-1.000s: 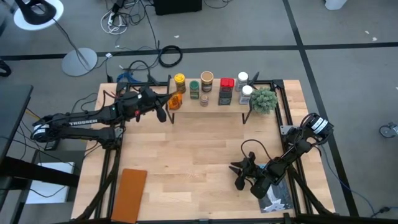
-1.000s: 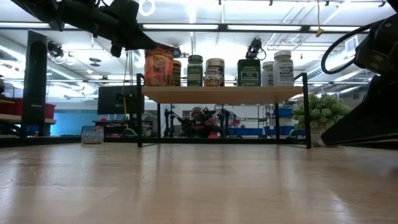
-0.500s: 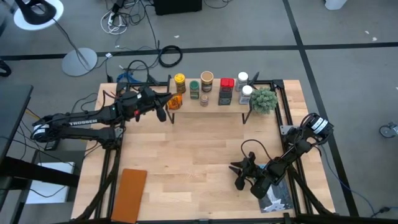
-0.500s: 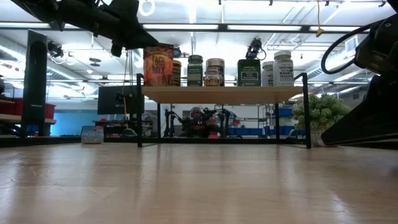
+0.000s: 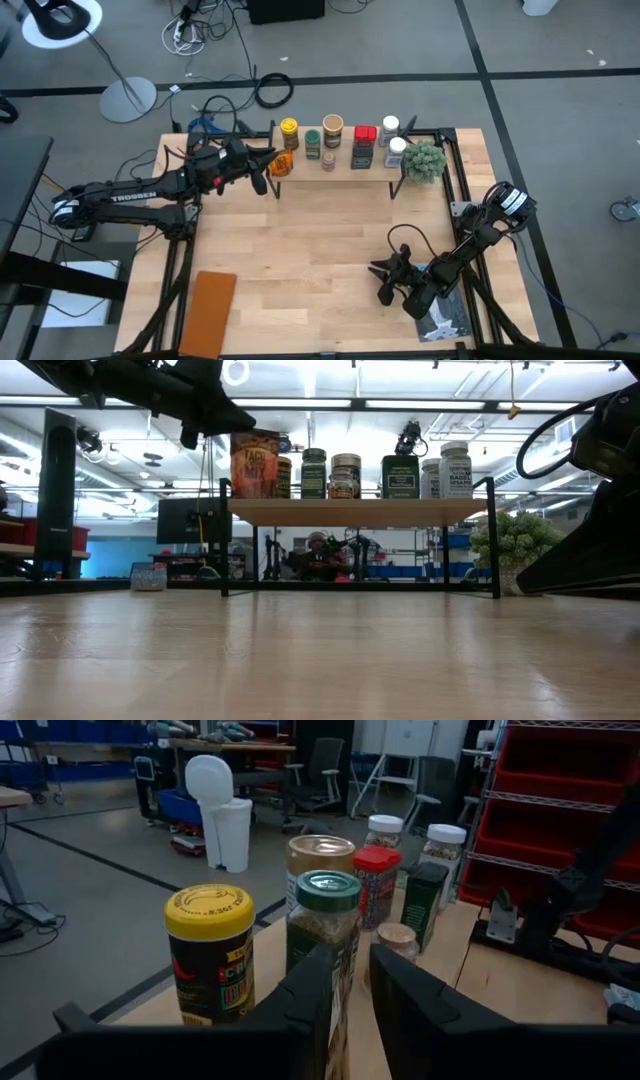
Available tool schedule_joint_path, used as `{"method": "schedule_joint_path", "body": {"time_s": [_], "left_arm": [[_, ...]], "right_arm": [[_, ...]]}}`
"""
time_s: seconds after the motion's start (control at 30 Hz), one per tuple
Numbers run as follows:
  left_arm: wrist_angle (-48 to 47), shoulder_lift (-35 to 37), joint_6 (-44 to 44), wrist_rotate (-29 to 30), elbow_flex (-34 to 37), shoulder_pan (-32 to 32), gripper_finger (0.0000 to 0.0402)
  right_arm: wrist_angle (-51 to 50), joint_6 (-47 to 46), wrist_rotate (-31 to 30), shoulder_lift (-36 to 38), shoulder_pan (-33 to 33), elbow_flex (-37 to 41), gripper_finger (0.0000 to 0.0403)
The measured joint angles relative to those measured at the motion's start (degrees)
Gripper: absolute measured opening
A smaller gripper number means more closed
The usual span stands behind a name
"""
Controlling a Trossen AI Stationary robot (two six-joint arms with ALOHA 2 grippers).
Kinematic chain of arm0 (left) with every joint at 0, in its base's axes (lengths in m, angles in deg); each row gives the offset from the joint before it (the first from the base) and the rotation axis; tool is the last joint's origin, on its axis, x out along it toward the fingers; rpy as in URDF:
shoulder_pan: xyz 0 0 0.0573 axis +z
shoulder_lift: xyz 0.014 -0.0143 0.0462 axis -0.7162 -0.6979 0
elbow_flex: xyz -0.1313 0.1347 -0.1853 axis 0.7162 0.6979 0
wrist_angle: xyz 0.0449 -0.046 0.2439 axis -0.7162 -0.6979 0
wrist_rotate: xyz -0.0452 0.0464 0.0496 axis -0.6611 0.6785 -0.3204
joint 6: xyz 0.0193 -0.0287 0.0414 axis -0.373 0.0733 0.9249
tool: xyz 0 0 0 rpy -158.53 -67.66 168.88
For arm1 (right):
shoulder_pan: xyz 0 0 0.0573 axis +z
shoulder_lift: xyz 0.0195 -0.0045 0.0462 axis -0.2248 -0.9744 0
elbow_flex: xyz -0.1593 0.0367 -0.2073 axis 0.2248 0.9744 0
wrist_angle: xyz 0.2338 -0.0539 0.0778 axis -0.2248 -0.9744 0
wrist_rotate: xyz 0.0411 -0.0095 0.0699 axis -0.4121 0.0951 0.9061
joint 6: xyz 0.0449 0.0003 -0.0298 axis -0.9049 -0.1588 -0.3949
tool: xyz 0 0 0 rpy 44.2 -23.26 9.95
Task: Shelf spices
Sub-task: Return to Home Position
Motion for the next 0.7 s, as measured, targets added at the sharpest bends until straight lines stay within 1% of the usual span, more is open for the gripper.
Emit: {"method": "schedule_joint_path", "body": {"time_s": [0.3,0.4,0.47,0.7], "left_arm": [[2.69,-0.02,0.33,0.00,0.00,0.00,0.0076],[3.72,0.50,1.91,0.01,0.01,0.00,0.0076],[4.80,1.22,3.18,0.02,0.01,0.00,0.0076],[5.22,6.20,3.17,0.00,0.02,-0.02,0.0076]], "right_arm": [[0.01,-0.01,0.00,0.00,0.01,0.00,0.0089],[0.01,-0.02,0.00,0.00,0.01,0.00,0.0089],[0.01,-0.02,0.00,0.00,0.01,0.00,0.0089],[0.01,-0.02,0.04,0.00,0.01,0.00,0.0089]]}}
